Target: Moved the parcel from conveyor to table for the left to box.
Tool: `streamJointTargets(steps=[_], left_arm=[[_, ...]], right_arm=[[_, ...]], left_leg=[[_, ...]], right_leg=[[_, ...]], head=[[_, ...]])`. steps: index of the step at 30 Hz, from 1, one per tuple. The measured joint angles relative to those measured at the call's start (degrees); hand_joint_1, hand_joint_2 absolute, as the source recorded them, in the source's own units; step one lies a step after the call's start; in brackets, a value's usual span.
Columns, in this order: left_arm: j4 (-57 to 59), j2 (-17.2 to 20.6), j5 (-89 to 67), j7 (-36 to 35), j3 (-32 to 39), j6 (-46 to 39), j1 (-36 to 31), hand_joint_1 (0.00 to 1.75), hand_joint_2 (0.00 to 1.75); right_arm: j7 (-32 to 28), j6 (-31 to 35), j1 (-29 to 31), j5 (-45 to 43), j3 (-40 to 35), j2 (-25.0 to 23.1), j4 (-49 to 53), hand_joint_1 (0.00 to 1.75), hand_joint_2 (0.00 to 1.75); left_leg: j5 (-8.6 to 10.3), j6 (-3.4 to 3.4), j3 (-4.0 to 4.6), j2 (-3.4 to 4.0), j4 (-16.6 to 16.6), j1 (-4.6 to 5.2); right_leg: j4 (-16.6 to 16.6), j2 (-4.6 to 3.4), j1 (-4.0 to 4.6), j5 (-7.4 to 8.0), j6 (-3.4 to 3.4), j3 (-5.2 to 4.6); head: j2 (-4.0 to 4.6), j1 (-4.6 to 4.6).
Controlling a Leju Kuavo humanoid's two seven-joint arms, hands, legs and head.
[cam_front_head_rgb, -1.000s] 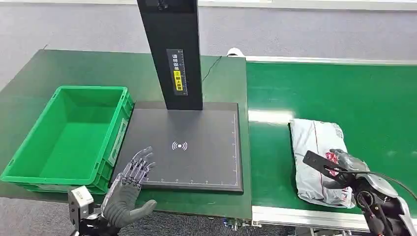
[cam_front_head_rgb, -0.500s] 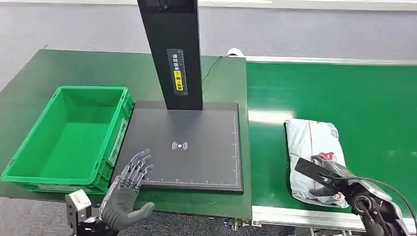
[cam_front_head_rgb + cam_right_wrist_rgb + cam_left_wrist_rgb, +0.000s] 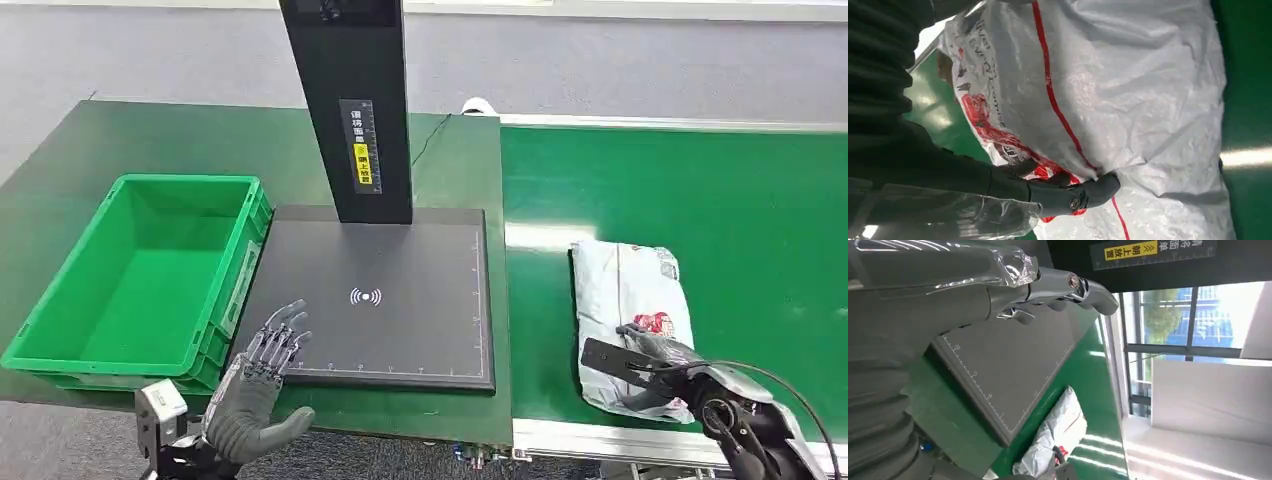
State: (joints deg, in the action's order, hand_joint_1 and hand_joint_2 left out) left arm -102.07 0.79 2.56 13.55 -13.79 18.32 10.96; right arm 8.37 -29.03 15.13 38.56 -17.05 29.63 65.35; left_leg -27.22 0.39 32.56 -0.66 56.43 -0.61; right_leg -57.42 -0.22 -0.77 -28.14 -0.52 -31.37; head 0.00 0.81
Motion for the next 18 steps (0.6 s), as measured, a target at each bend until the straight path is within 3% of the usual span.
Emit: streamJointTargets(steps=[2,3,4,18], left_arm=[[0.0,0.0,0.2,0.0,0.0,-0.1,0.0,0.00,1.75],[0.0,0.1,0.2,0.0,0.0,-0.3,0.0,0.00,1.75],[0.0,0.1,0.3,0.0,0.0,-0.3,0.0,0.00,1.75],[0.0,0.2,0.5,0.0,-0.2,-1.0,-0.2,0.00,1.75]], right_arm=[[0.0,-0.2,0.1,0.1,-0.9,0.7,0.0,0.00,1.75],[0.0,-0.3,0.1,0.2,-1.4,1.1,0.0,0.12,1.75],[-0.1,-0.4,0.1,0.2,-2.0,1.6,0.0,1.75,1.75],[-1.0,-2.2,1.7,-0.3,-5.9,4.7,0.3,1.75,1.75]], left_leg=[[0.00,0.00,0.00,-0.01,0.0,0.00],[0.00,0.00,0.00,-0.01,0.0,0.00],[0.00,0.00,0.00,-0.01,0.0,0.00],[0.00,0.00,-0.03,-0.01,0.0,0.00]], right_leg=[[0.0,0.00,0.00,0.00,0.00,0.00],[0.0,0.00,0.00,0.00,0.00,0.00],[0.0,0.00,0.00,0.00,0.00,0.00],[0.0,0.01,0.00,0.00,0.00,0.03]], head=[[0.00,0.00],[0.00,-0.02],[0.00,0.00],[0.00,0.00]])
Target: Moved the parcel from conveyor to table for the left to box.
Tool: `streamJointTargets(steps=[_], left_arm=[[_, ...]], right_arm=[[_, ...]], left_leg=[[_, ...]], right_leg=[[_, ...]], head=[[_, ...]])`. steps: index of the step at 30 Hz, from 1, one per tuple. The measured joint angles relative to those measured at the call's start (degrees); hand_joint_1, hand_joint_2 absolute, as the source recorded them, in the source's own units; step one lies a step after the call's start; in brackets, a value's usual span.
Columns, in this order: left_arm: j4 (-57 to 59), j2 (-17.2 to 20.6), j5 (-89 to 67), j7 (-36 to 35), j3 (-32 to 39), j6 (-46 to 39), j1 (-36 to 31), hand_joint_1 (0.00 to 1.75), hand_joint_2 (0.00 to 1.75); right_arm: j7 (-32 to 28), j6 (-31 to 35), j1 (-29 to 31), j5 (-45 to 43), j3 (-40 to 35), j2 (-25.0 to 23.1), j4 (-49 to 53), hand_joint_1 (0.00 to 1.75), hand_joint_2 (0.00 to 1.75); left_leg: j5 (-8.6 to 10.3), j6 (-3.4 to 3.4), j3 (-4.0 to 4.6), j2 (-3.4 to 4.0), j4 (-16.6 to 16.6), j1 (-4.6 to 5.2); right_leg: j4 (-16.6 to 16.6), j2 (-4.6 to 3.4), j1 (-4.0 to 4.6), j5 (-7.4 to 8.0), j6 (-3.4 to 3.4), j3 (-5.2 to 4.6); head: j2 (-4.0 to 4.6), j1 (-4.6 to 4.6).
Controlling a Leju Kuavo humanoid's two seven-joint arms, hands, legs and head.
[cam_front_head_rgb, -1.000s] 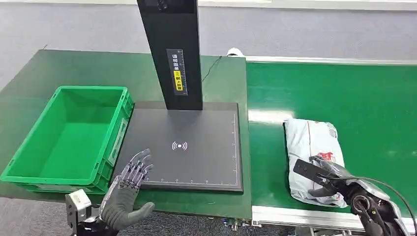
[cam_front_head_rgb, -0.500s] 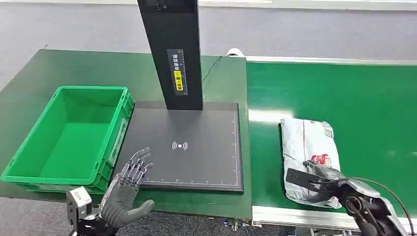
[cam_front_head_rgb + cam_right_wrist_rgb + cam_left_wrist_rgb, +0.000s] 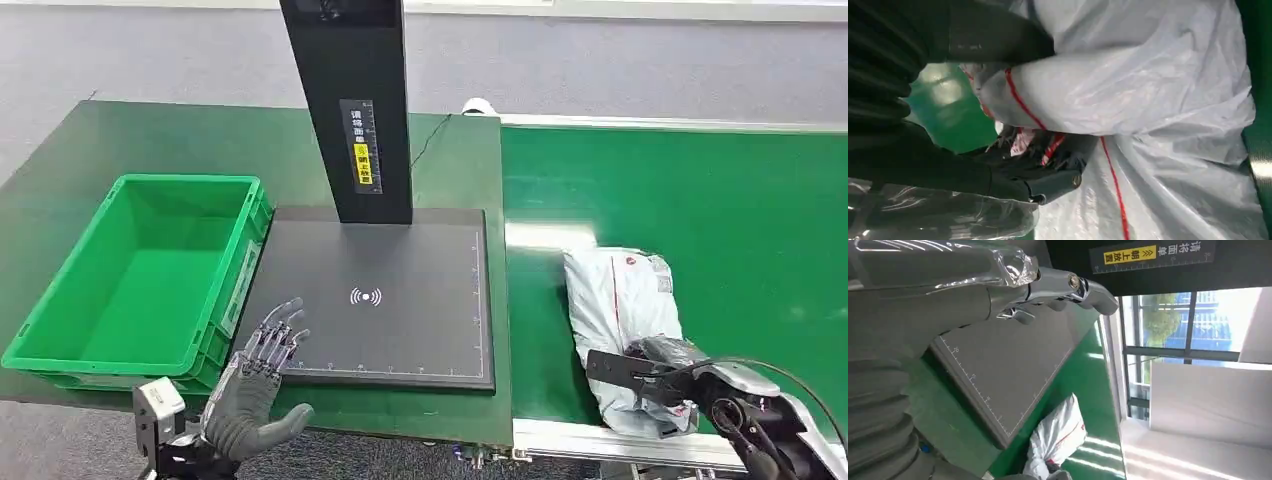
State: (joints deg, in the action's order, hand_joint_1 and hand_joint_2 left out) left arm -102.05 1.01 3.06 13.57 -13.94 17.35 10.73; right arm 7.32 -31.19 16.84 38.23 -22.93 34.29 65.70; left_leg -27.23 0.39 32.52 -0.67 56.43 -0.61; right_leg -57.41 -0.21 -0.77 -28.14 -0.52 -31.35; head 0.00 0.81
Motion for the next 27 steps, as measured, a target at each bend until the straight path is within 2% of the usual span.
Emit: streamJointTargets(steps=[10,17,27], left_arm=[[0.0,0.0,0.2,0.0,-0.1,-0.3,0.1,0.00,1.75],[-1.1,0.0,-0.1,1.4,0.0,-1.2,2.4,0.00,1.75],[-2.0,0.1,0.0,2.4,0.3,-1.4,3.9,0.00,1.75]], right_arm=[[-0.8,1.2,0.2,-1.4,-2.6,0.7,0.0,1.75,1.75],[-5.3,12.6,2.1,-7.1,0.0,-1.7,0.0,1.75,1.75],[-11.1,33.4,2.7,-15.7,10.9,-11.2,4.0,1.75,1.75]], left_leg=[[0.00,0.00,0.02,0.00,0.0,0.00],[0.01,0.00,0.04,0.03,0.0,0.00],[0.01,0.00,0.06,0.01,0.0,-0.01]], right_leg=[[0.0,0.00,0.00,0.00,0.00,0.01],[0.0,-0.02,0.01,0.00,0.00,-0.02],[0.0,0.00,0.01,0.00,0.00,-0.05]], head=[[0.00,0.00],[0.00,0.00],[0.00,0.00]])
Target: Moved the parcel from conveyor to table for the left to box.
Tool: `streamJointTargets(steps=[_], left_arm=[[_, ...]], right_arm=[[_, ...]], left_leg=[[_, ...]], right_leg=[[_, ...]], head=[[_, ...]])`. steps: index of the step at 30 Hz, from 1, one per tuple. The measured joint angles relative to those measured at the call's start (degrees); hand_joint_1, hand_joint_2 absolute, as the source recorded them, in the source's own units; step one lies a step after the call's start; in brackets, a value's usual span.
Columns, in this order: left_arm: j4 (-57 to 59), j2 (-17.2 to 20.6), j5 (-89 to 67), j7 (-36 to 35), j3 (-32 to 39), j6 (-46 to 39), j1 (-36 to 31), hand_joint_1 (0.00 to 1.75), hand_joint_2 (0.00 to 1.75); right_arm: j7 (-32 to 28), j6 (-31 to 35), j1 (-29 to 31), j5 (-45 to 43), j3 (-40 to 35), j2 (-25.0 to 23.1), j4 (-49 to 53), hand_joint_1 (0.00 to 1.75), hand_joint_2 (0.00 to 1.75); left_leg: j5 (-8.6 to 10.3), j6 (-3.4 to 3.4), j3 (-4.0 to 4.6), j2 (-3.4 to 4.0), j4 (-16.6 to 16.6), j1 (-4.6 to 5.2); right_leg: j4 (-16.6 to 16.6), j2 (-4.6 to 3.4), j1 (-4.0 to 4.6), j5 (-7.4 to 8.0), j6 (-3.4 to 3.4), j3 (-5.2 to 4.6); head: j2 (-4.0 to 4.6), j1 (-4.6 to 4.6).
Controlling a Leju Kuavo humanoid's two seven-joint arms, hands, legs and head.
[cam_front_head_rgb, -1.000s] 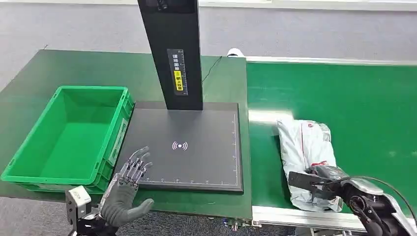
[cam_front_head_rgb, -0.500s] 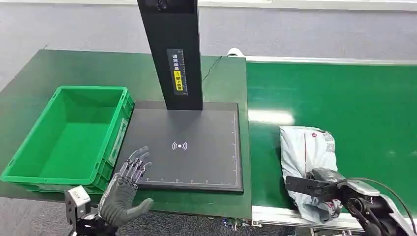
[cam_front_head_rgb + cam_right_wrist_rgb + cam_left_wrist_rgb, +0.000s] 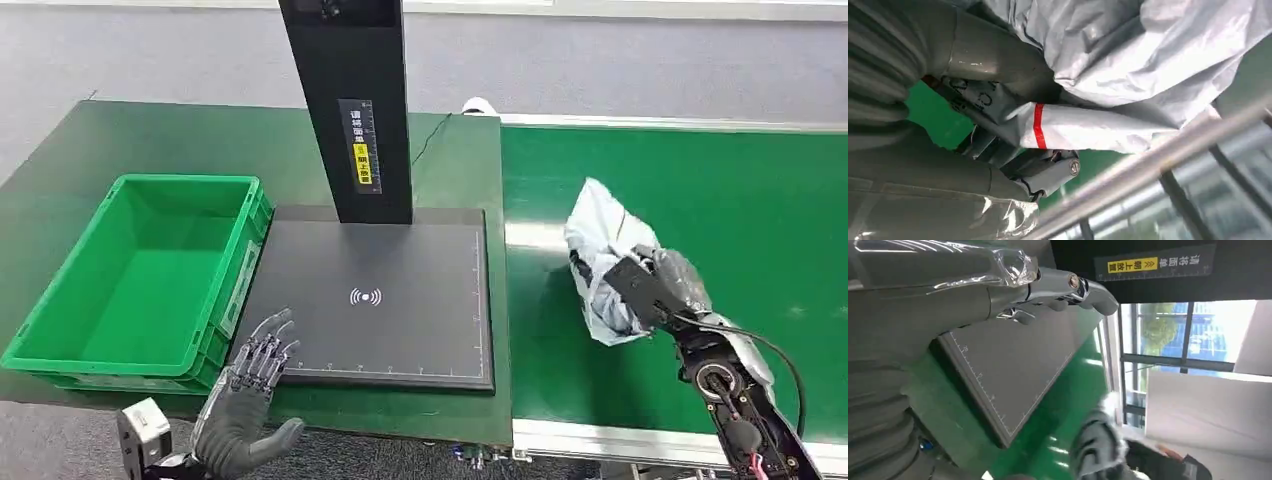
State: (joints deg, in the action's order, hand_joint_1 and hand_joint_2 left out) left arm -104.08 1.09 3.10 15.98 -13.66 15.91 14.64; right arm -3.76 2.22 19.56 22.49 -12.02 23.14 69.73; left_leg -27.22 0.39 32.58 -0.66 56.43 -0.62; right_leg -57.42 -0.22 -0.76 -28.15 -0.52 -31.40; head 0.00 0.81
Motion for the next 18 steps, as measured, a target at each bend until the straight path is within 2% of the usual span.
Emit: streamJointTargets(steps=[4,7,12,18], left_arm=[[0.0,0.1,0.5,0.3,0.1,-0.5,-0.1,0.00,1.75],[0.2,0.2,1.2,0.8,0.1,-0.6,-0.4,0.00,1.75],[1.2,0.6,1.7,1.7,-0.1,-0.3,-1.2,0.00,1.75],[2.8,1.0,1.8,2.7,-0.9,0.9,-2.1,0.00,1.75]], right_arm=[[-4.0,4.5,-0.4,-4.0,4.3,-3.6,2.0,1.75,1.75],[-7.3,5.2,-1.2,-10.2,6.2,-6.1,4.0,1.75,1.75],[-8.4,1.1,-2.6,-17.4,5.3,-9.5,8.2,1.75,1.75],[-8.9,-6.1,-3.2,-24.0,-0.8,-11.9,9.9,1.75,1.75]], left_leg=[[0.00,0.00,0.00,0.01,0.0,0.00],[0.00,0.00,0.00,0.01,0.0,0.00],[0.00,0.00,-0.01,0.02,0.0,-0.01],[0.00,0.00,0.01,0.02,0.0,-0.01]], right_leg=[[0.0,-0.01,0.00,0.00,0.00,0.00],[0.0,-0.01,0.00,0.00,0.00,0.00],[0.0,-0.02,0.01,0.00,0.01,-0.02],[0.0,-0.02,0.01,0.00,0.01,-0.02]], head=[[0.00,0.00],[0.00,-0.02],[0.00,-0.02],[0.00,-0.02]])
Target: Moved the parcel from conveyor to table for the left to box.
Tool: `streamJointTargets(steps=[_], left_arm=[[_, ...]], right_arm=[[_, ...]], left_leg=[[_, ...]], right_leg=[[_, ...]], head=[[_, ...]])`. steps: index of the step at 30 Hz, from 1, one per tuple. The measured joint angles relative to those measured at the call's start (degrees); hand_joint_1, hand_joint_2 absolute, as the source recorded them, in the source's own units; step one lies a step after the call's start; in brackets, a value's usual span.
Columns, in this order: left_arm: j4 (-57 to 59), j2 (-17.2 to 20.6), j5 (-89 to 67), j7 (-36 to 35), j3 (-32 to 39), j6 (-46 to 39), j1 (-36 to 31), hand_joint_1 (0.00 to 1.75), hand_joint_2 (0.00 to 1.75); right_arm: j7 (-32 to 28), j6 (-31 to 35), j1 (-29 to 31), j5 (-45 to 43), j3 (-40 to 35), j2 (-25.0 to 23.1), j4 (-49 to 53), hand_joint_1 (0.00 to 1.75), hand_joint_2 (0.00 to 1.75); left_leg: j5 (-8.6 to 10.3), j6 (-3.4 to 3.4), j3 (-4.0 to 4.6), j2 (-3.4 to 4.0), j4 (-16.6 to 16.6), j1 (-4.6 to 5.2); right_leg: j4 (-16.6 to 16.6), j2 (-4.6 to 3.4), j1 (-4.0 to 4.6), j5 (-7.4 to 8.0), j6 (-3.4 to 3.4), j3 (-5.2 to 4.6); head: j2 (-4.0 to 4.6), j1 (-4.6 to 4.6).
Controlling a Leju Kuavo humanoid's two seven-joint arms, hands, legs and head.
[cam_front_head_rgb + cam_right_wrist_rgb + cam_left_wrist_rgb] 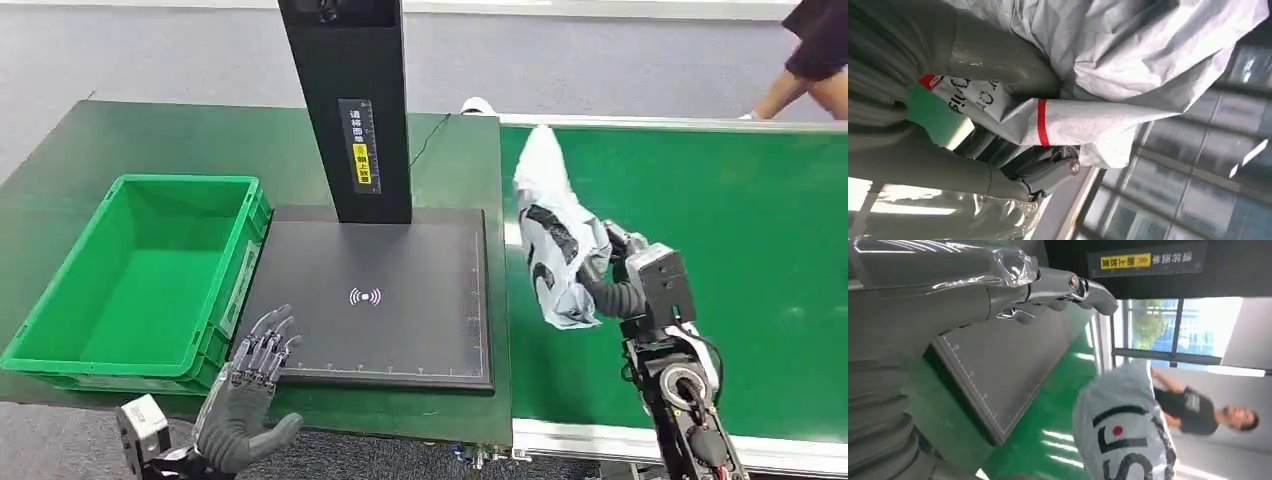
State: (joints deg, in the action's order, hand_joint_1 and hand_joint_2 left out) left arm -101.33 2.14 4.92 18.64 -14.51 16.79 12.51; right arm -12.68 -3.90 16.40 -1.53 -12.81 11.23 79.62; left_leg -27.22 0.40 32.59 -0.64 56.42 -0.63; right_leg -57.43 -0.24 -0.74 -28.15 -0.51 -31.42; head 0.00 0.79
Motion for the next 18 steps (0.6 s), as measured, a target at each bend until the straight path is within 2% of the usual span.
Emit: streamJointTargets(steps=[3,9,13,18], left_arm=[[0.9,0.2,0.0,0.1,-0.7,0.7,-0.8,0.00,1.75],[2.1,0.1,-0.7,-0.3,-1.3,1.7,-2.6,0.00,1.75],[2.6,0.1,-0.8,-0.5,-1.5,2.0,-3.2,0.00,1.75],[3.0,-0.2,-1.6,-1.4,-1.7,2.4,-4.1,0.00,1.75]], right_arm=[[0.0,-2.8,1.1,-2.8,-4.9,-1.6,-0.2,1.75,1.75],[2.6,-3.6,6.9,-2.9,-13.9,-5.5,-4.0,1.75,1.75],[5.5,-5.1,10.3,-2.9,-17.4,-7.8,-8.6,1.75,1.75],[8.0,-3.7,16.2,-1.0,-20.1,-12.0,-18.1,1.75,1.75]], left_leg=[[0.01,0.00,0.02,0.01,0.0,0.00],[0.03,0.02,-0.02,0.03,0.0,-0.01],[0.03,0.02,0.02,0.03,0.0,0.00],[0.04,0.02,0.00,0.04,0.0,0.00]], right_leg=[[0.0,0.00,0.00,0.00,0.00,-0.01],[0.0,-0.01,0.00,0.01,0.00,0.00],[0.0,-0.02,0.00,0.01,0.00,-0.01],[0.0,-0.04,0.00,0.01,0.00,-0.04]], head=[[0.00,0.02],[0.00,0.02],[0.00,0.00],[0.00,0.00]])
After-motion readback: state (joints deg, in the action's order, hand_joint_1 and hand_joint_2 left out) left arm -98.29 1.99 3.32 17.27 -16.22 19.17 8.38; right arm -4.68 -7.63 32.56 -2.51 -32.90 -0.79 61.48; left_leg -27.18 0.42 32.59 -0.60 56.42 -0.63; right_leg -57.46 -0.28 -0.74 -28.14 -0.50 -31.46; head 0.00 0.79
